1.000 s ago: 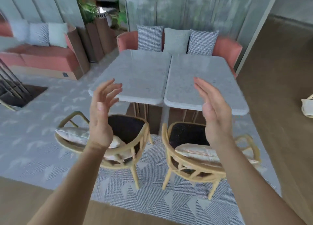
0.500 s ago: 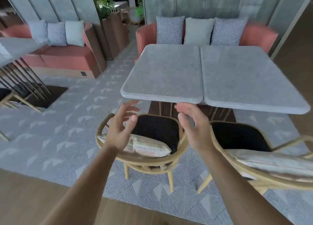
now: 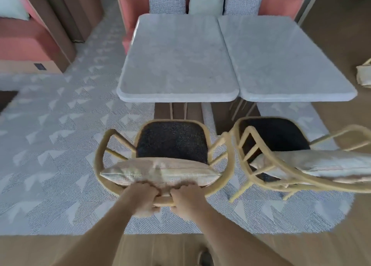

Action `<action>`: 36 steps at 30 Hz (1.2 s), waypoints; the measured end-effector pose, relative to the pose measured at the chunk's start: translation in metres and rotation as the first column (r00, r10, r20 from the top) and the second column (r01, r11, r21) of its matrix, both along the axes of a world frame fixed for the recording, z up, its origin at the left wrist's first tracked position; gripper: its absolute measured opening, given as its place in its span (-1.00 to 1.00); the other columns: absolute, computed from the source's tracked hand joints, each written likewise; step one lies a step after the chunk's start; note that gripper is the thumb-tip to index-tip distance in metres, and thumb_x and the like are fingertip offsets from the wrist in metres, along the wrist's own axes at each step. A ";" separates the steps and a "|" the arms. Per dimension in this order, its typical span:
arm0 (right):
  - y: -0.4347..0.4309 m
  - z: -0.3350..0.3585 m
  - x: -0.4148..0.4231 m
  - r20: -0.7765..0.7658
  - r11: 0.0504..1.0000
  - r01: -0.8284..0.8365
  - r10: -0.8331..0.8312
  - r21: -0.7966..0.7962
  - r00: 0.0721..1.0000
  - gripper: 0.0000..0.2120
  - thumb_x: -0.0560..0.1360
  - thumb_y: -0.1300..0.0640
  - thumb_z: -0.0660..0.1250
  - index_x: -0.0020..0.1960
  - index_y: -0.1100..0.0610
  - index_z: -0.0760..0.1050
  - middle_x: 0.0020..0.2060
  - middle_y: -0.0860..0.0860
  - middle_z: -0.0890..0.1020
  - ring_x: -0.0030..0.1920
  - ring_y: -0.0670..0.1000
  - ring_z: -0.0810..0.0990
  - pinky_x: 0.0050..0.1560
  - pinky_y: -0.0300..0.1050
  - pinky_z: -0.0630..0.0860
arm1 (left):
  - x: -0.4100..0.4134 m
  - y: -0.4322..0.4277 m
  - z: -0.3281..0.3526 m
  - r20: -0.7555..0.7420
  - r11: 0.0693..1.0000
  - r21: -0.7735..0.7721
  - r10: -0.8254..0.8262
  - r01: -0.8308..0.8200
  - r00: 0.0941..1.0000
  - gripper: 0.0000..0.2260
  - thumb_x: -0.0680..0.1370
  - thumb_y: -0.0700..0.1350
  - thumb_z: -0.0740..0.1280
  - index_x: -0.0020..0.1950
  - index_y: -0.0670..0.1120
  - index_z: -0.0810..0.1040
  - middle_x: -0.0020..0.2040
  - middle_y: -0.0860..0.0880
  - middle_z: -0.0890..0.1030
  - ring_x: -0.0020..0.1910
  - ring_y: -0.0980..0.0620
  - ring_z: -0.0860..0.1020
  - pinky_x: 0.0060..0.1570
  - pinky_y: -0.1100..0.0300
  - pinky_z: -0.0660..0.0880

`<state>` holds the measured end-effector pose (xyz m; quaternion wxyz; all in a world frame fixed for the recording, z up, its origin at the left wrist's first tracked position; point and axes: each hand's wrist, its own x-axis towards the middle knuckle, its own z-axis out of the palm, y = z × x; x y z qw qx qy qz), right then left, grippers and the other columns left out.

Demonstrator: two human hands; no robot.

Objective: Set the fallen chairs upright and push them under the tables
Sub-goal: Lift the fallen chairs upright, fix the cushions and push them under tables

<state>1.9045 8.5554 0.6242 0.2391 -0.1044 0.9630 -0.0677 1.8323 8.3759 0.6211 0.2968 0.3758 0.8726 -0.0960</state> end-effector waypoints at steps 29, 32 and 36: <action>0.035 -0.029 -0.044 -0.089 0.994 -0.040 0.049 0.104 0.995 -0.83 0.61 0.10 0.27 0.14 0.08 0.59 -0.14 0.07 0.73 -0.30 0.14 0.50 -0.20 0.04 0.39 | -0.038 0.029 -0.033 -0.126 0.998 0.063 -0.018 0.026 0.992 -0.63 0.52 0.29 0.26 0.13 0.09 0.65 0.02 0.06 0.73 0.10 -0.04 0.66 0.14 0.00 0.55; 0.034 -0.031 -0.042 -0.098 0.993 -0.037 0.048 0.111 0.994 -0.84 0.60 0.11 0.28 0.12 0.07 0.59 -0.16 0.06 0.72 -0.32 0.14 0.50 -0.22 0.03 0.38 | -0.037 0.027 -0.032 -0.128 0.998 0.065 -0.019 0.027 0.992 -0.63 0.52 0.29 0.27 0.12 0.09 0.65 0.02 0.06 0.73 0.11 -0.04 0.65 0.17 0.00 0.56; 0.028 -0.033 -0.037 -0.085 0.994 -0.031 0.040 0.106 0.996 -0.84 0.61 0.10 0.27 0.10 0.08 0.59 -0.17 0.07 0.72 -0.33 0.13 0.50 -0.21 0.03 0.40 | -0.032 0.022 -0.031 -0.125 0.997 0.055 -0.044 0.051 0.991 -0.66 0.54 0.27 0.26 0.09 0.09 0.66 -0.01 0.07 0.73 0.08 -0.02 0.66 0.16 0.01 0.57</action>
